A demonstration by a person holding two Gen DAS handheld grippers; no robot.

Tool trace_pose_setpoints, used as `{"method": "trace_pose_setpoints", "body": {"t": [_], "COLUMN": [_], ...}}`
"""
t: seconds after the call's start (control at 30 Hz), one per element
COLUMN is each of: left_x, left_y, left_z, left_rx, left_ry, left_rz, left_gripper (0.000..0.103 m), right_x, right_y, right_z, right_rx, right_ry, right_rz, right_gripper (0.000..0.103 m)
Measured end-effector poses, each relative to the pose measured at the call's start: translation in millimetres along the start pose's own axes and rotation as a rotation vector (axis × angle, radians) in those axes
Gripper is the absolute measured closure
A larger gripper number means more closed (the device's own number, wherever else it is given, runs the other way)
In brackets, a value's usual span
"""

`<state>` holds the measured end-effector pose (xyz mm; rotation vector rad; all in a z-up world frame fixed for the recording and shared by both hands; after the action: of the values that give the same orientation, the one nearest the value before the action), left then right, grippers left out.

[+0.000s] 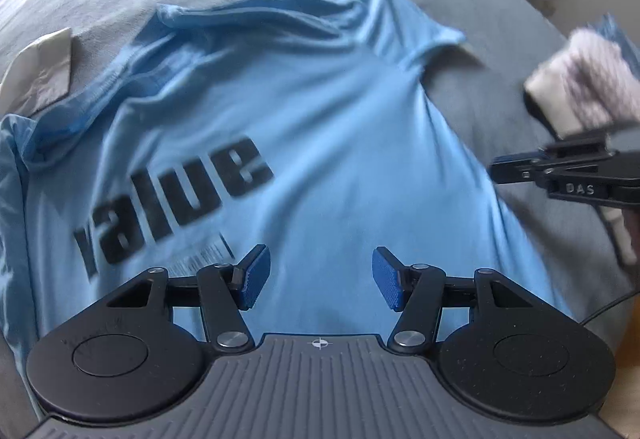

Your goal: Fold clothes

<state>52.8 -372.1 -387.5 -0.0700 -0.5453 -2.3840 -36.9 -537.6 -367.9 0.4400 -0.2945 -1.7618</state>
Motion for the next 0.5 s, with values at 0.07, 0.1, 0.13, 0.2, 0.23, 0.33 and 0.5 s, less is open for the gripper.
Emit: {"method": "trace_pose_setpoints", "body": {"t": [0.07, 0.1, 0.13, 0.2, 0.23, 0.33, 0.5], "left_x": [3.6, 5.1, 6.6, 7.9, 9.0, 10.7, 9.2], "left_y": [-7.5, -9.3, -13.2, -16.5, -18.2, -20.6, -25.0], "left_z": [0.9, 1.2, 1.7, -0.2, -2.8, -12.7, -23.7], "left_rx": [-0.002, 0.001, 0.007, 0.022, 0.031, 0.04, 0.028], "left_ry": [-0.017, -0.021, -0.021, -0.02, -0.016, 0.02, 0.058], "left_rz": [-0.009, -0.019, -0.03, -0.051, -0.06, -0.095, -0.112], "left_gripper": [0.046, 0.046, 0.046, 0.046, 0.046, 0.046, 0.046], "right_x": [-6.1, -4.9, 1.1, 12.6, 16.0, 9.3, 2.3], "right_y": [-7.3, -12.0, -18.0, -30.6, -38.7, -63.8, -91.8], "right_z": [-2.1, -1.1, 4.5, 15.7, 21.0, 26.8, 20.4], "right_rx": [-0.042, -0.059, -0.066, -0.081, -0.092, -0.13, -0.162], "right_ry": [-0.023, -0.034, -0.025, -0.002, 0.026, 0.078, 0.015], "right_rz": [0.064, 0.069, 0.031, -0.047, -0.088, -0.126, -0.123], "right_gripper": [0.1, 0.097, 0.094, 0.085, 0.077, 0.071, 0.101]}}
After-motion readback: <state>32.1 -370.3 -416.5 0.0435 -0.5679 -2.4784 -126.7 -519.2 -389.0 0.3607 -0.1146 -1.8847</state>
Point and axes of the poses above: each gripper's, at about its wrist camera, not at the fingertips, and z roughly against the way its jaws point, x to its right, y to its top, the point moved 5 cm from there along -z, roughly the way its jaws point, and after that the axes turned 6 degrees about z, right-handed, at the moved point
